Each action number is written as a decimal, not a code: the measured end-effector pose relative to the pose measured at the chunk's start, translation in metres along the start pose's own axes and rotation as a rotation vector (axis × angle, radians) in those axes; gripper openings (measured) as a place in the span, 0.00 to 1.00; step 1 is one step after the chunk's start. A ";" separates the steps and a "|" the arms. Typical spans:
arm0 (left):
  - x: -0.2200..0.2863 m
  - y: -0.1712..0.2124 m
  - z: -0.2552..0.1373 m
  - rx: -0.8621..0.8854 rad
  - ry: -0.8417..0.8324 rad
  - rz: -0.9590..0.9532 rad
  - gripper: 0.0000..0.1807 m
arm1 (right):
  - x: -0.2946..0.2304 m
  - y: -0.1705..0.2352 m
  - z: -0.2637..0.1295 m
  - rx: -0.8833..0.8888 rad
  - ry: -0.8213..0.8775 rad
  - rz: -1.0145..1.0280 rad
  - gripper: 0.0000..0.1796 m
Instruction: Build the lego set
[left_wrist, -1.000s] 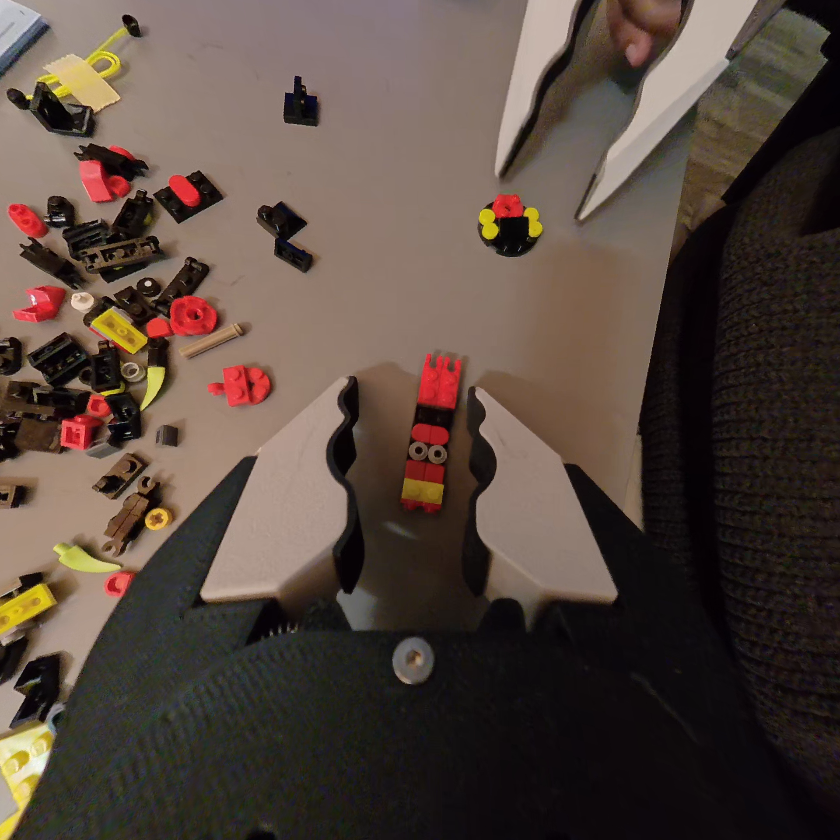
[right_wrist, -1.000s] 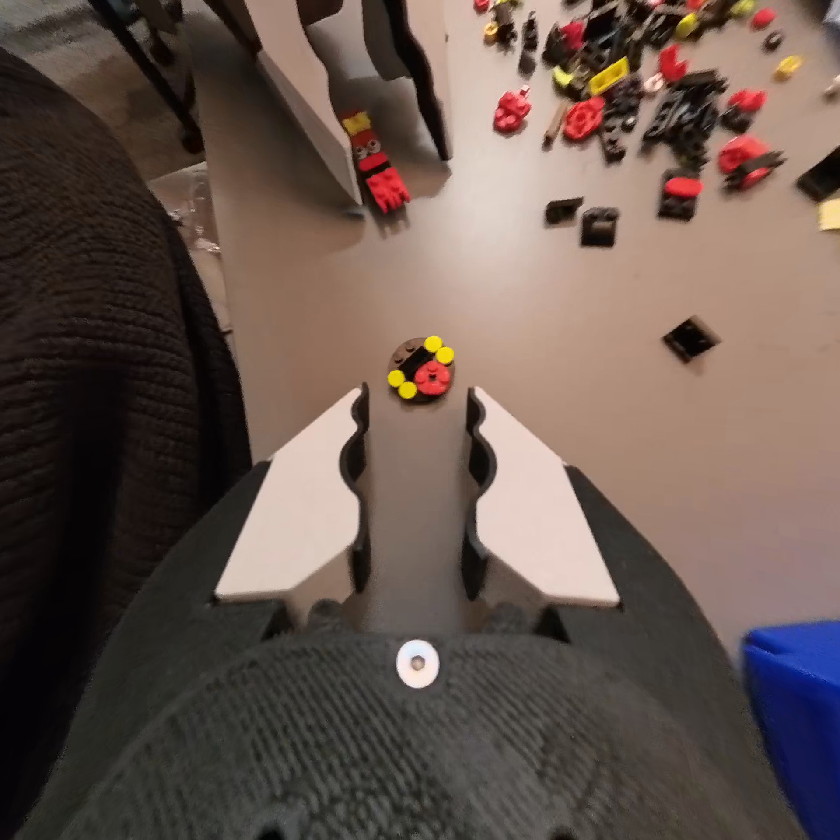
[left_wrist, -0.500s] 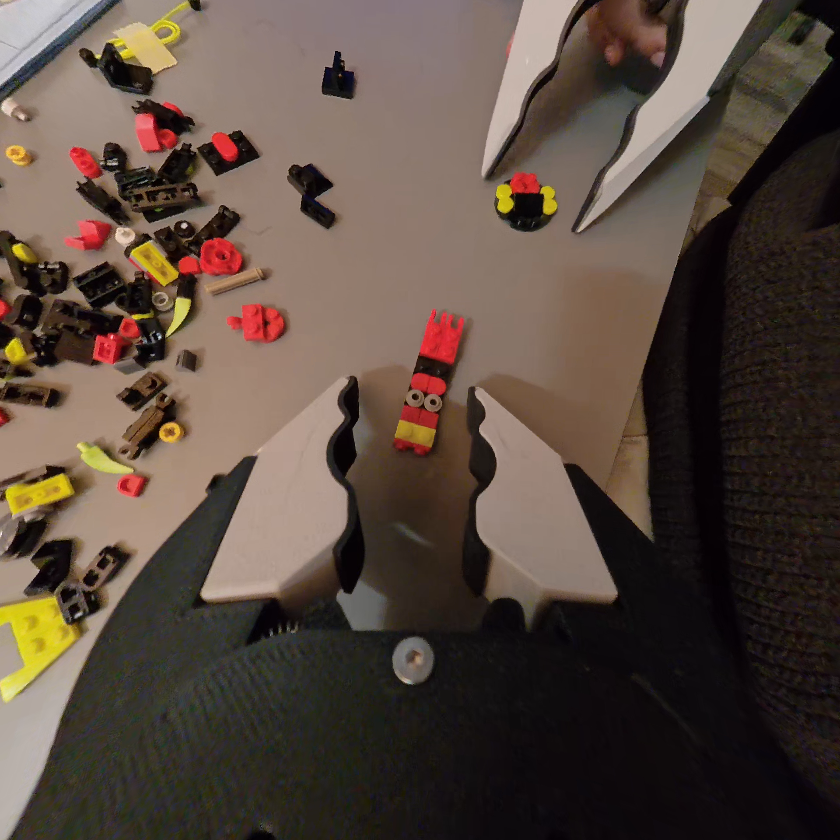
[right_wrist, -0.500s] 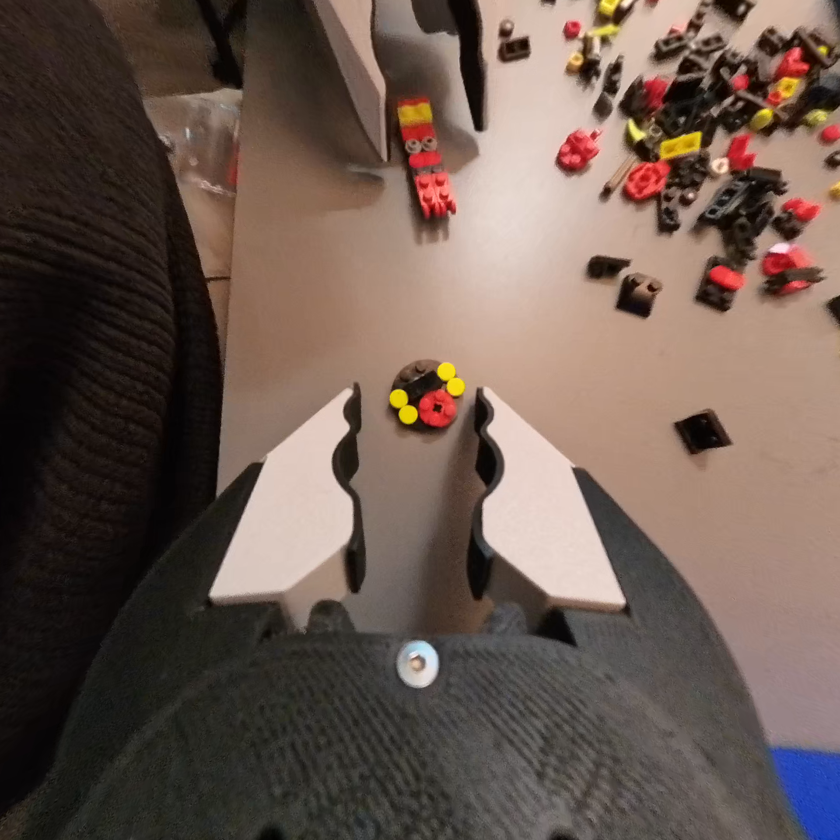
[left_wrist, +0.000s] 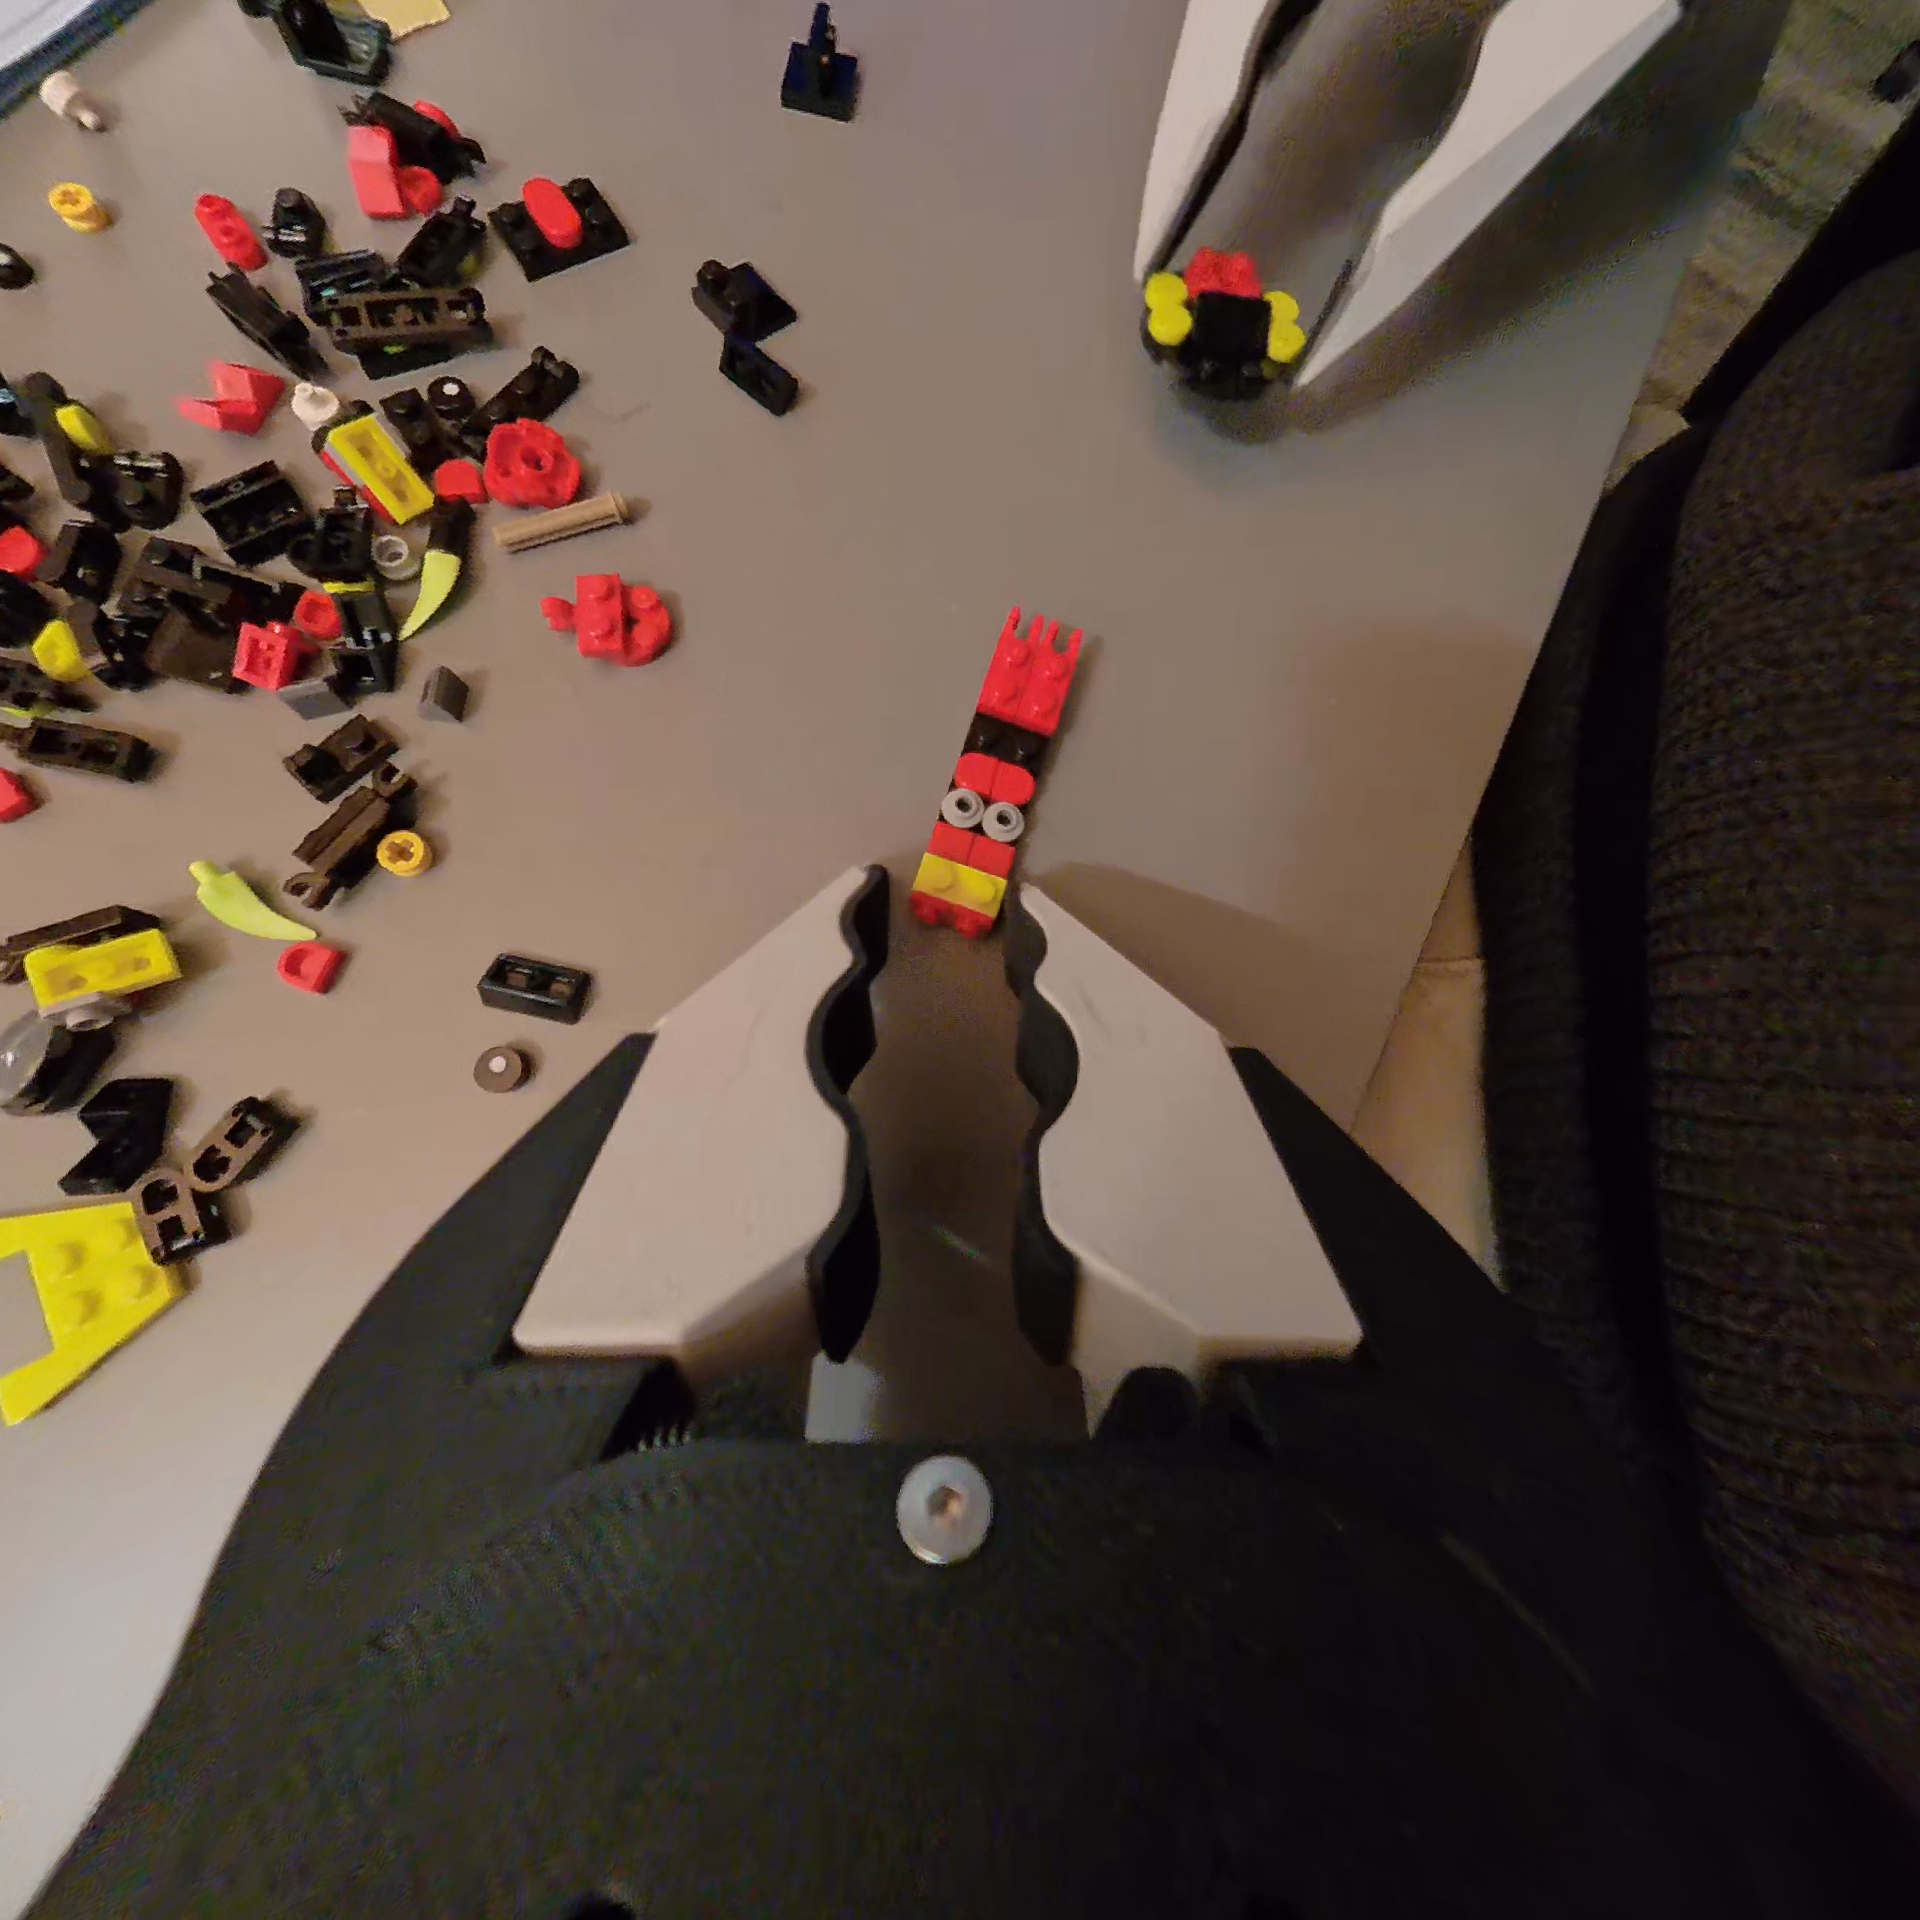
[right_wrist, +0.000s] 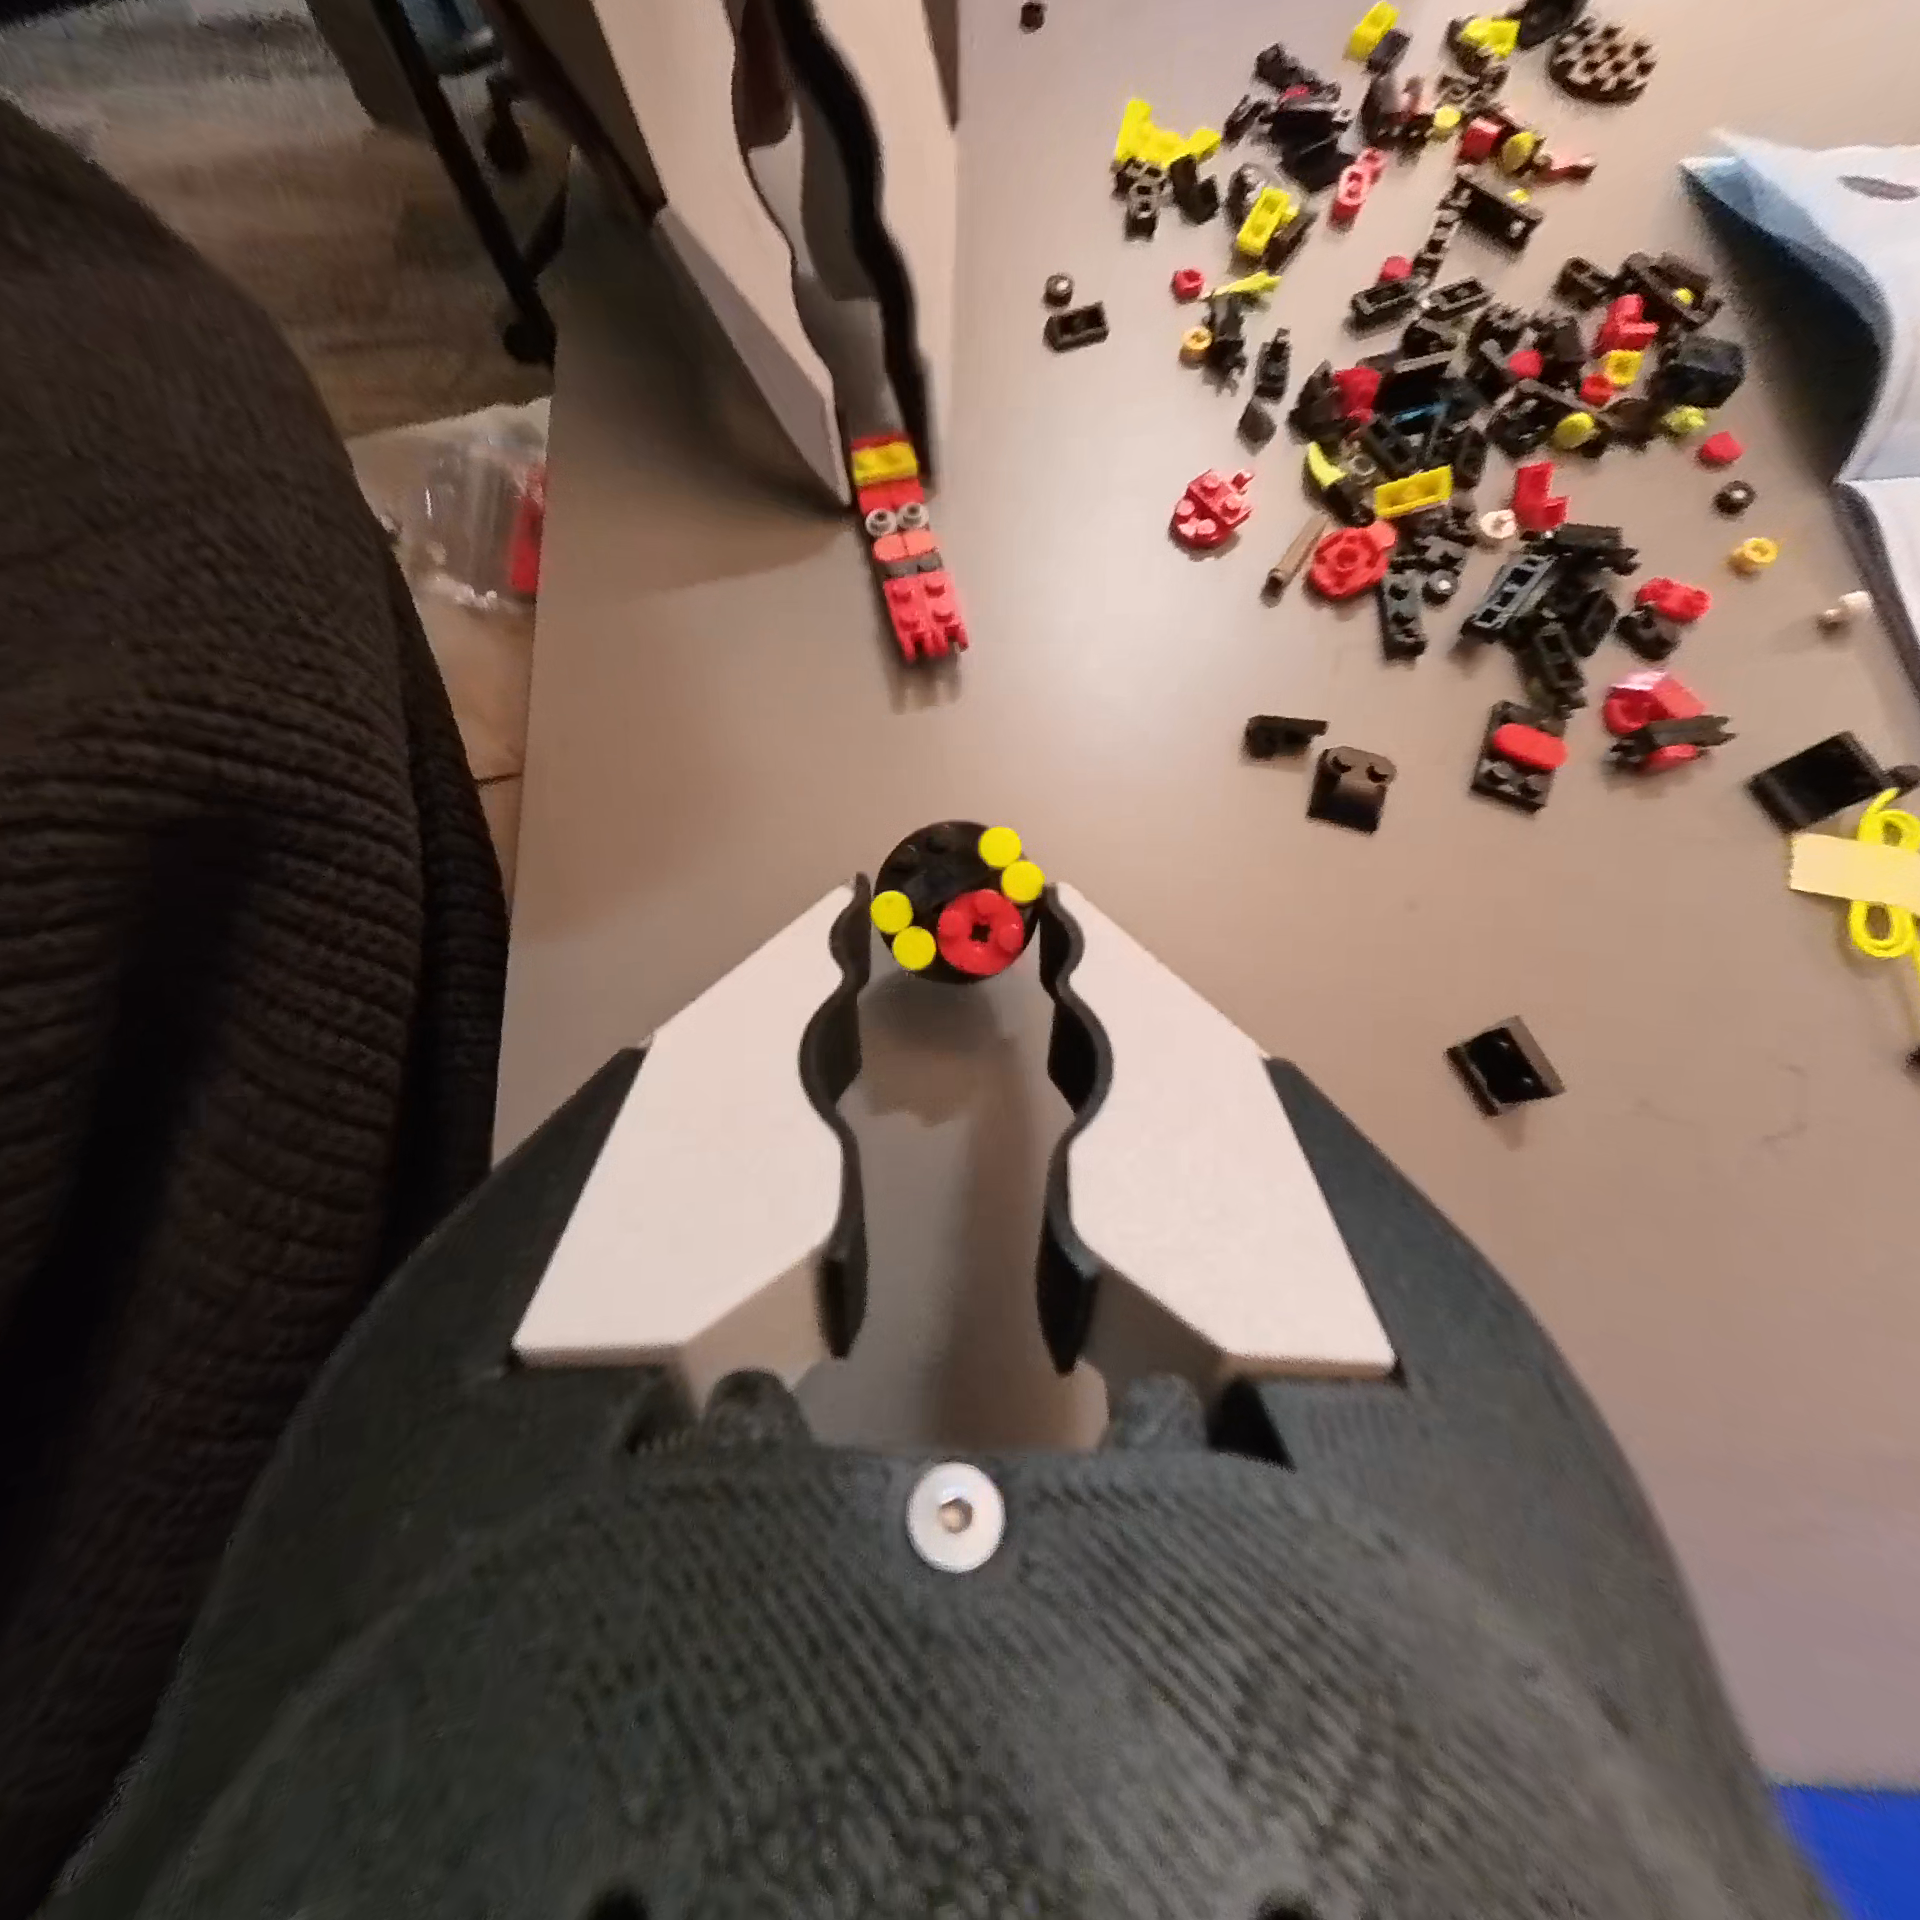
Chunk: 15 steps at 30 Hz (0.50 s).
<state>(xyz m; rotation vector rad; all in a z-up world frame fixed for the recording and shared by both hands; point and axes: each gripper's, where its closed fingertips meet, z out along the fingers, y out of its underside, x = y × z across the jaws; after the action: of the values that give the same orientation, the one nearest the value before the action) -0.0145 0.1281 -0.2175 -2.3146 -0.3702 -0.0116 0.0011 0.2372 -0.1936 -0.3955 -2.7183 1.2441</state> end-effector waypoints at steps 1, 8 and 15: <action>0.002 0.000 0.000 0.000 0.013 0.000 0.08 | 0.001 -0.002 -0.001 0.013 0.004 0.015 0.17; 0.003 -0.010 0.010 -0.003 0.049 0.031 0.08 | 0.002 0.000 -0.009 0.034 0.051 0.062 0.17; 0.002 -0.027 0.028 -0.004 0.111 0.083 0.08 | 0.002 0.015 -0.027 0.040 0.129 0.137 0.17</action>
<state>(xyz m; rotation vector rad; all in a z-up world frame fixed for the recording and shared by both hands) -0.0223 0.1660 -0.2175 -2.3200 -0.2180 -0.0993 0.0081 0.2663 -0.1873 -0.6440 -2.5914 1.2560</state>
